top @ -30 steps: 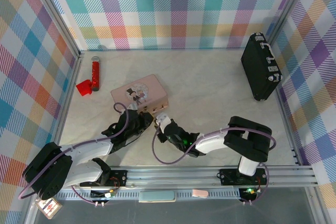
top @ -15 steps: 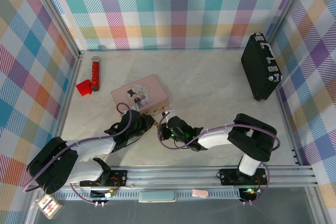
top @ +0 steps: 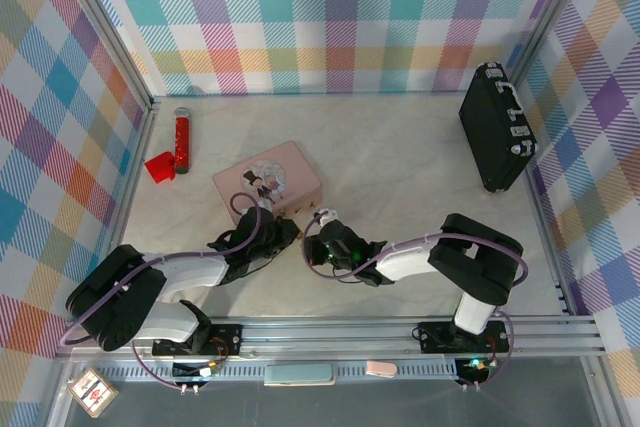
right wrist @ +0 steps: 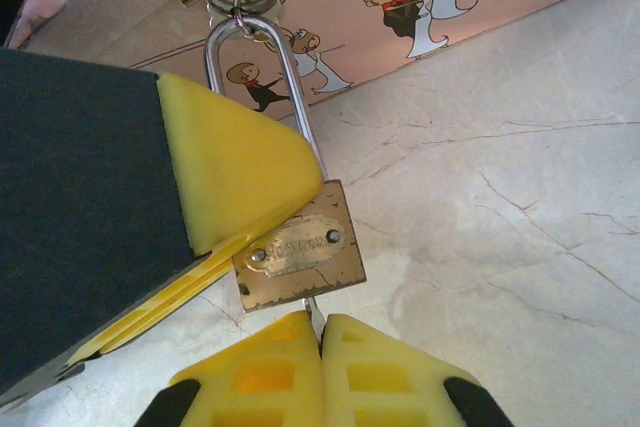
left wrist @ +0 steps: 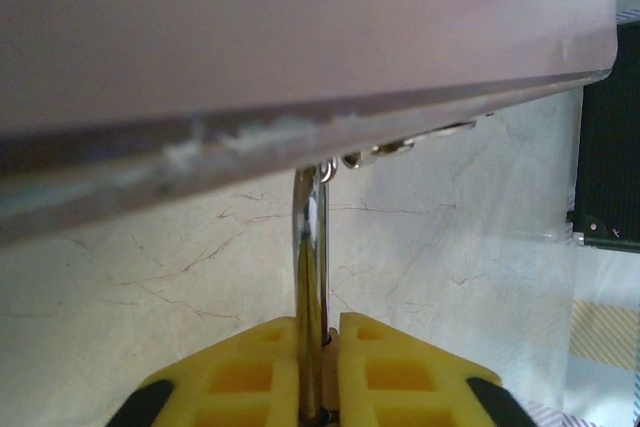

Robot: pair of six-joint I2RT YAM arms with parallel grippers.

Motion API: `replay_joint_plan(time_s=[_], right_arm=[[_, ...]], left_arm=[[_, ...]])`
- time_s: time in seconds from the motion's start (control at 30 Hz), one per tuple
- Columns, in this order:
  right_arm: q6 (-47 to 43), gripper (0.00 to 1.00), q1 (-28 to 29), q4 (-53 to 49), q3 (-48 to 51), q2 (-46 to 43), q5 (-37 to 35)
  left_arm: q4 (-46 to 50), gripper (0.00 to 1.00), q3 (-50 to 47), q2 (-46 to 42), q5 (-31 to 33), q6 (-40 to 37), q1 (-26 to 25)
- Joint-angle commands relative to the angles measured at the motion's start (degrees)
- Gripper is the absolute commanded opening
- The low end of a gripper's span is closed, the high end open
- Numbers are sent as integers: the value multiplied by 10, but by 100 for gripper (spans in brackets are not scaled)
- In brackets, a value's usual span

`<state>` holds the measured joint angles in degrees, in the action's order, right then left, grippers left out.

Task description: Unlock a padlock with a key

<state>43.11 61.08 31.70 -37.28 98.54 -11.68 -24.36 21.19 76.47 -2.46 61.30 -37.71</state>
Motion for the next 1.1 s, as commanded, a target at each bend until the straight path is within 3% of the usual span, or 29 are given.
replay_joint_plan(time_s=[0.0,0.13,0.3,0.57,0.87,1.07], right_arm=[[12,0,-12,-57,-8,5,-30],[10,0,-14,-59,-4,0,-34],[9,0,-15,-63,-2,-4,-38],[11,5,-20,-76,-9,-3,-31],[14,12,-31,-99,-14,-7,-18],[4,29,-33,-75,0,-22,-15]], left_arm=[[-20,24,12,-6,7,-3,7],[17,42,9,-35,27,-8,7],[95,56,7,-103,68,-29,9],[238,65,15,-242,140,-94,17],[327,72,14,-397,184,-242,41],[383,76,38,-401,189,-316,100]])
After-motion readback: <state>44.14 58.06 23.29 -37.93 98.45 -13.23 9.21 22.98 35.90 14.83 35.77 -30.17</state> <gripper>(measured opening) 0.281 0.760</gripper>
